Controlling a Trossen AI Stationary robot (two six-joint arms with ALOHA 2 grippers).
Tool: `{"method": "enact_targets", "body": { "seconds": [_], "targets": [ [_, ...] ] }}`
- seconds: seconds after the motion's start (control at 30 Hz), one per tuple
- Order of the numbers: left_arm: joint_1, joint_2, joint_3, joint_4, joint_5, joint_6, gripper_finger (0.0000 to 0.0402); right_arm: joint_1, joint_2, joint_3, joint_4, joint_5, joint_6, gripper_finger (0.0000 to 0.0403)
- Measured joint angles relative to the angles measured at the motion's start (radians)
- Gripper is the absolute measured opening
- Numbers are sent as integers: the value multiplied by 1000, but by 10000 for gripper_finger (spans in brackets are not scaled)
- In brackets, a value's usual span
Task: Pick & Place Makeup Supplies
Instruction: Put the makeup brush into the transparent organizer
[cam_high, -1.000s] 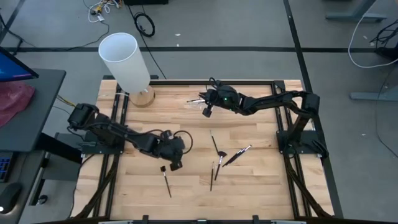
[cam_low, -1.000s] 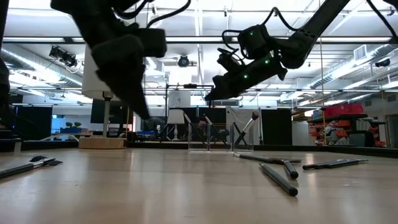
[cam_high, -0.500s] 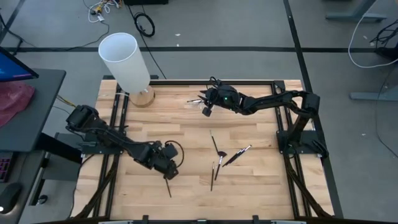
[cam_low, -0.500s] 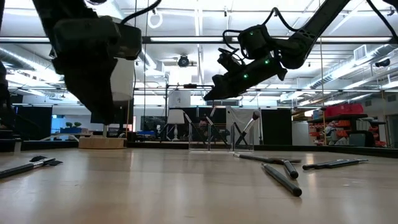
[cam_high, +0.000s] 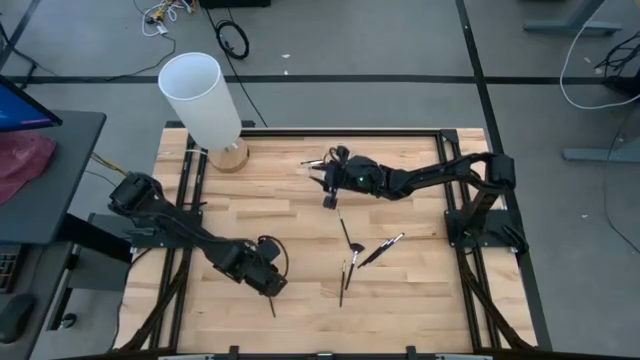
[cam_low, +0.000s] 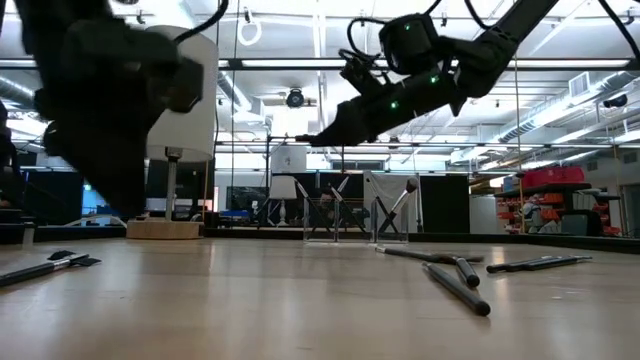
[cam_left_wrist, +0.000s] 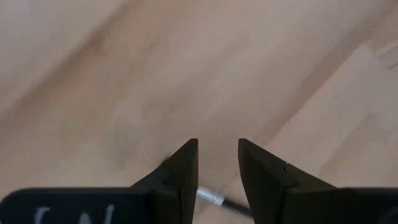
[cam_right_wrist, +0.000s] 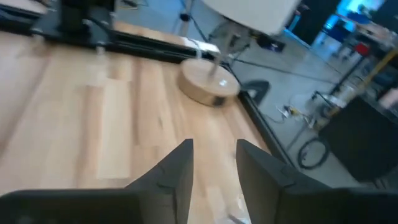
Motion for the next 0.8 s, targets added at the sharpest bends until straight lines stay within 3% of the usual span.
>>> {"method": "enact_targets", "body": {
  "seconds": [0.23,0.6,0.8],
  "targets": [
    [-26,58,0,-15,129,-104,117,65,-10,-1,8,0,-48,126],
    [-50,61,0,-13,152,-234,117,79,-10,-1,11,1,-88,126],
    [-45,61,0,29,160,-172,117,79,-10,-1,23,0,-90,126]
  ]
}}
